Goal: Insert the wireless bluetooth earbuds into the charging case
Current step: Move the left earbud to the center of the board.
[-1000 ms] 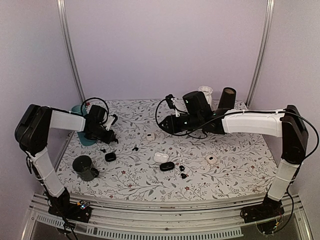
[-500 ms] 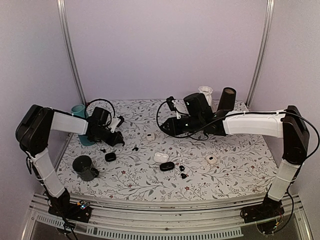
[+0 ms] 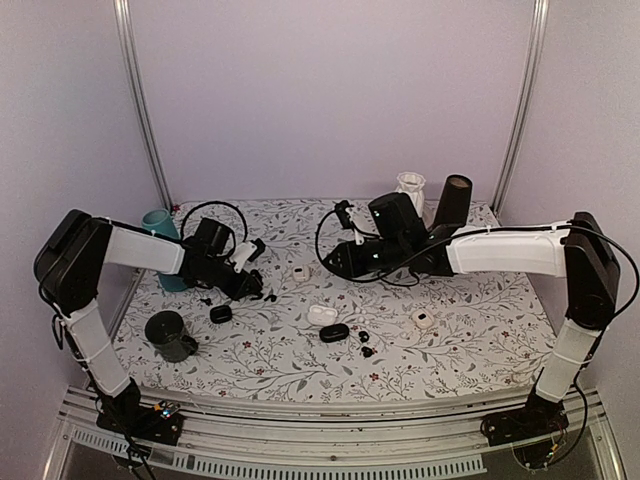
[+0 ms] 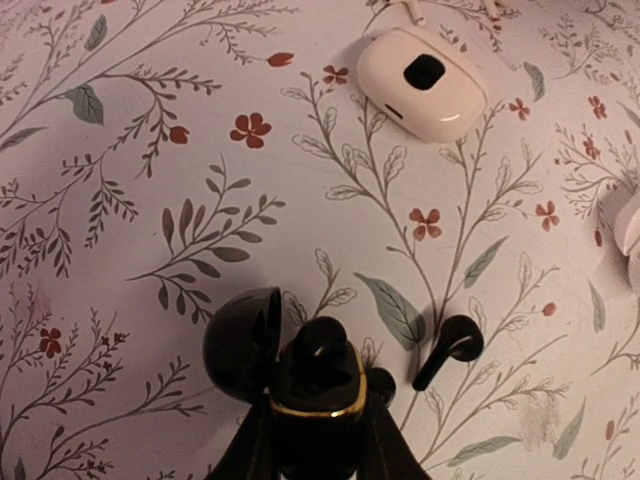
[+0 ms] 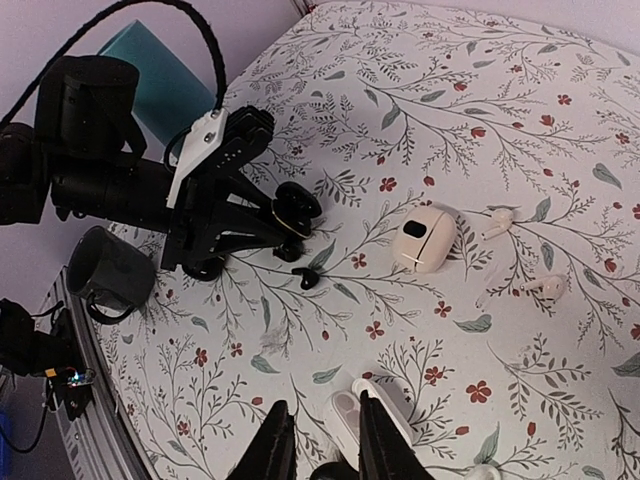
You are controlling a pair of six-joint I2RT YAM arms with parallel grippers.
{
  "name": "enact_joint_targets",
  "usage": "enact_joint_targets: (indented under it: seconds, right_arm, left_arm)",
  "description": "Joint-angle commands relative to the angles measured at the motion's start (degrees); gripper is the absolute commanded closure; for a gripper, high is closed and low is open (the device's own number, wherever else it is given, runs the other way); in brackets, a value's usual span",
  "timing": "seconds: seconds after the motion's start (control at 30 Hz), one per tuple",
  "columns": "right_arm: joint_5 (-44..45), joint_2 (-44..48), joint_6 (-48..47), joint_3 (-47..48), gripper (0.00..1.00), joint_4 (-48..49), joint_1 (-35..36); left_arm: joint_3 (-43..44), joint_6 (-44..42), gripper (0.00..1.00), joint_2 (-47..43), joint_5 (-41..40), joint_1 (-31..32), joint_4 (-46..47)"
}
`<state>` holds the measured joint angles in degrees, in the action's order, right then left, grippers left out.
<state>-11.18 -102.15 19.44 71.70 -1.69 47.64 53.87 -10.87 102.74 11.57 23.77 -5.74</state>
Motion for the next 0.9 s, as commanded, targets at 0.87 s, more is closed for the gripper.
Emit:
enact_joint_targets:
  seconds: [0.87]
  right_arm:
    - [1.31,4.5,-0.02,-4.81,0.78,0.94,4.44]
  left_arm:
    - [-2.28,13.27,1.0,-4.65,2.47,11.26,-6.39]
